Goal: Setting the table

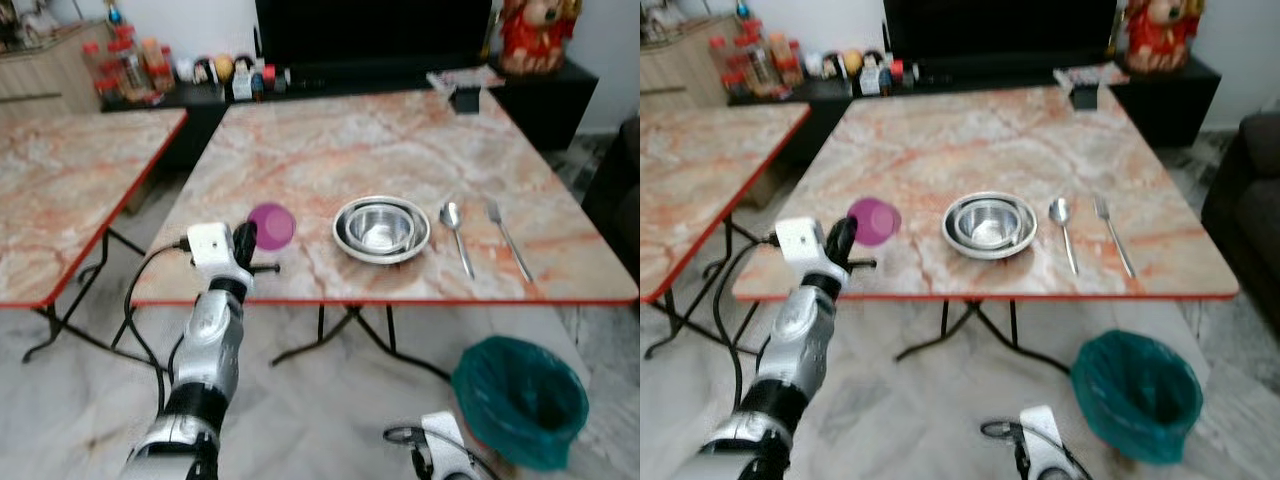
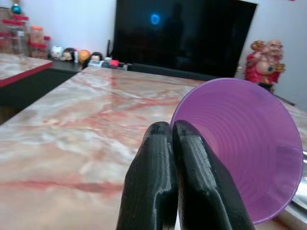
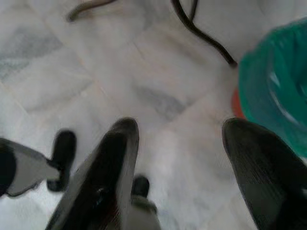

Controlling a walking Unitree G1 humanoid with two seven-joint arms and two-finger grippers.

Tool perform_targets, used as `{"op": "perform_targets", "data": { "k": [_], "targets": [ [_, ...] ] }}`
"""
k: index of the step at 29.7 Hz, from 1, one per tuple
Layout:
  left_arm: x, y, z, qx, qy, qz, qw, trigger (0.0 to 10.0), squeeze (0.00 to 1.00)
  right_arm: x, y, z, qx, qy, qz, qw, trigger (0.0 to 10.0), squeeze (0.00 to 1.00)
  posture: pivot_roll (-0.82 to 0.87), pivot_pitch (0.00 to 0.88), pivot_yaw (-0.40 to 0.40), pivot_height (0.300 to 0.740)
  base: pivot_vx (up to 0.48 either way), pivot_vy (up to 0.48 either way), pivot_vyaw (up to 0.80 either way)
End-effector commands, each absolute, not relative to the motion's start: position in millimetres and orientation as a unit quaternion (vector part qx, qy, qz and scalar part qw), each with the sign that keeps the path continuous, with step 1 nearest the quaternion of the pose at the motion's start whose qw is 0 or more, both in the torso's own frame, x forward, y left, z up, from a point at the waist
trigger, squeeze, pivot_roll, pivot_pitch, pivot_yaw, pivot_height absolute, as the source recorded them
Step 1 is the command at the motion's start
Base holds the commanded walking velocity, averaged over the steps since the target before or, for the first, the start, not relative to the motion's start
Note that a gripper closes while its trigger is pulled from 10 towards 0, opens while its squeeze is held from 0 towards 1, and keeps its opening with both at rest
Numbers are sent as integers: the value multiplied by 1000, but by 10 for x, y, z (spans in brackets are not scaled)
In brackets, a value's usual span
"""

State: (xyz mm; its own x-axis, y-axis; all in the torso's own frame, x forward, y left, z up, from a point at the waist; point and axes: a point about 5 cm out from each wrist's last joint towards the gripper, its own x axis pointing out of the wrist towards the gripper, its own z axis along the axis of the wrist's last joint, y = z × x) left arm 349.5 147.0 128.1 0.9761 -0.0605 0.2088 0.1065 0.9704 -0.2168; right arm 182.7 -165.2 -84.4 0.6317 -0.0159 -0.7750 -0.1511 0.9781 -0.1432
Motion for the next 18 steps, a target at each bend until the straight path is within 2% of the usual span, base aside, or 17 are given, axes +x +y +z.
{"op": "perform_targets", "data": {
  "k": [1,18],
  "targets": [
    [3507,1523,1325,-113,-107,-34,987,10000,0,1867,-1589,-826,-95,421,46,901,10000,0,-22,19,84,740,345,0,0],
    [3501,1517,1323,-113,-106,-37,987,10000,0,1854,-1584,-833,-97,422,48,900,10000,0,-22,23,85,740,338,0,0]
  ]
}}
